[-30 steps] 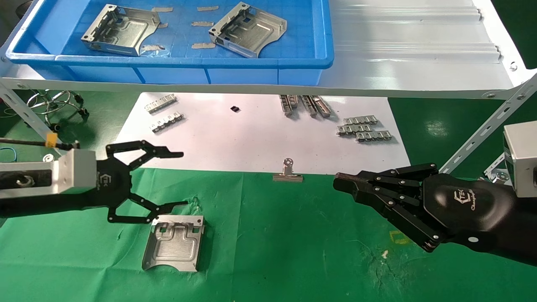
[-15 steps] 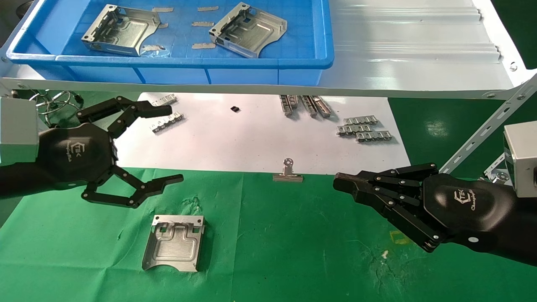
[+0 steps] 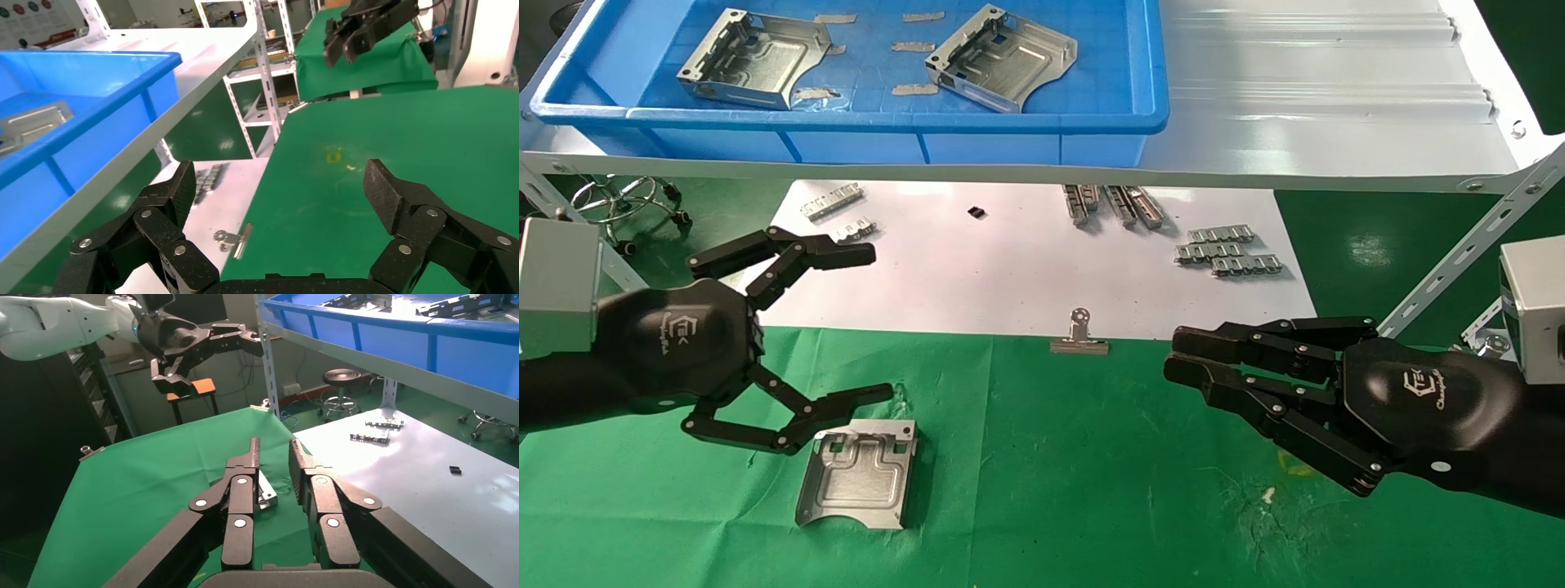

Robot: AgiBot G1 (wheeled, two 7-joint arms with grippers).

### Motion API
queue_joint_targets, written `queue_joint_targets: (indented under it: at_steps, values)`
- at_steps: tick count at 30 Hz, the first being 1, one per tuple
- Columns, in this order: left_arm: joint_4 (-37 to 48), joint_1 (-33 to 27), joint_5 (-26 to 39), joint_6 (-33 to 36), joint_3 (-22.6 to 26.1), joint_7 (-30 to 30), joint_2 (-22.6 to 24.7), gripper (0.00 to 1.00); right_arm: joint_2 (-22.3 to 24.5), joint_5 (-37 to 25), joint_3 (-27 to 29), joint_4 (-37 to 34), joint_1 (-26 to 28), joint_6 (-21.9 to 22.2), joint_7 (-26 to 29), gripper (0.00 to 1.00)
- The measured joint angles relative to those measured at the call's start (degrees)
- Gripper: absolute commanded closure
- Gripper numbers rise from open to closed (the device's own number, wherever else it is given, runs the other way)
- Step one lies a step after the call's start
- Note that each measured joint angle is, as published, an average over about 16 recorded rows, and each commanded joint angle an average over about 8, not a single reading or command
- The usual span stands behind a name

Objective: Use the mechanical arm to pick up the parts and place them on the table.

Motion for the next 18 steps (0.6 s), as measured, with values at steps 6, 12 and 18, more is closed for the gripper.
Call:
queue_joint_targets:
  at_steps: [6, 12, 18]
  values:
    - [-4.11, 2.77, 0.50, -0.52, -2.98, -4.26, -0.67, 0.00, 0.00, 0.00, 0.00, 0.00, 0.00, 0.00, 0.00, 0.00]
    - [-8.24, 5.55, 0.99, -1.04, -5.96, -8.53, -1.33, 0.00, 0.00, 0.00, 0.00, 0.00, 0.00, 0.00, 0.00, 0.00]
    - [-12.38, 8.34, 1.49, -1.57, -8.96, -12.81, -2.01, 0.00, 0.00, 0.00, 0.00, 0.00, 0.00, 0.00, 0.00, 0.00]
